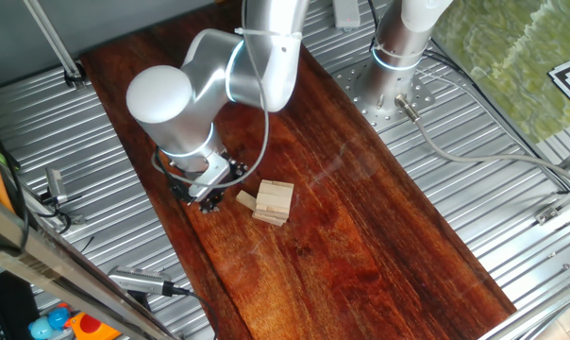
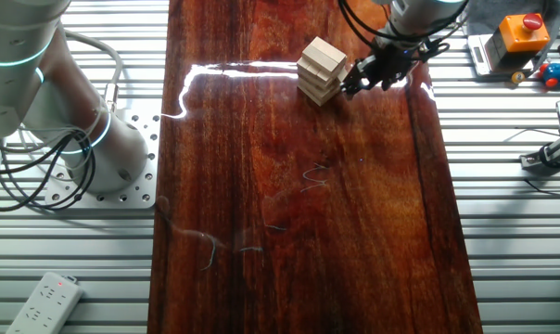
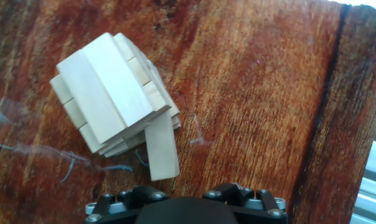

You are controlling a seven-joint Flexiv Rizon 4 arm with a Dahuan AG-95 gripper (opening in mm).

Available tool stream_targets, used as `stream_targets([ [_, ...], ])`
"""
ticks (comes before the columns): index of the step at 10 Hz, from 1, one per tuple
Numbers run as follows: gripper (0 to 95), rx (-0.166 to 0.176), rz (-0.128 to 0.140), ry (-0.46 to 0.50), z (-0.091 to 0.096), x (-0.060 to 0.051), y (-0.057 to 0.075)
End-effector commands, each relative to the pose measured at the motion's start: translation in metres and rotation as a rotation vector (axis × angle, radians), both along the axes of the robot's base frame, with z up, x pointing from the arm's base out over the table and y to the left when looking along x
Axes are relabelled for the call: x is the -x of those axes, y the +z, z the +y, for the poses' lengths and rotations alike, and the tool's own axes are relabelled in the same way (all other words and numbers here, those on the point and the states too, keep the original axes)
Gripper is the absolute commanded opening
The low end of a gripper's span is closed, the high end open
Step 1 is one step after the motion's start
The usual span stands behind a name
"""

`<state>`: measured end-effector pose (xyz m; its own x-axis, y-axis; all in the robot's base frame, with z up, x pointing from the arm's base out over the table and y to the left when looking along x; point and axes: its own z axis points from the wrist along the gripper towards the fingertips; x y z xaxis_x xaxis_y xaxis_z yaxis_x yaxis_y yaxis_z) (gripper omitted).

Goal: Play Jenga

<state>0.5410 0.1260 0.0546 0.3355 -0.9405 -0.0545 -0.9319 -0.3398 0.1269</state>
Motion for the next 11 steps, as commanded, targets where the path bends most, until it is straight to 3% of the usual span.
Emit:
stream_targets([
  [1, 76.0, -0.002, -0.011, -0.01, -0.0012, 0.0007, 0.0001],
  [7, 76.0, -0.004, -0.022, -0.033, -0.0012, 0.0007, 0.0001],
  [9, 76.0, 0.009, -0.042, -0.02, -0.0012, 0.0007, 0.0001],
  [11, 76.0, 0.009, -0.047, -0.024, -0.0012, 0.0007, 0.0001],
])
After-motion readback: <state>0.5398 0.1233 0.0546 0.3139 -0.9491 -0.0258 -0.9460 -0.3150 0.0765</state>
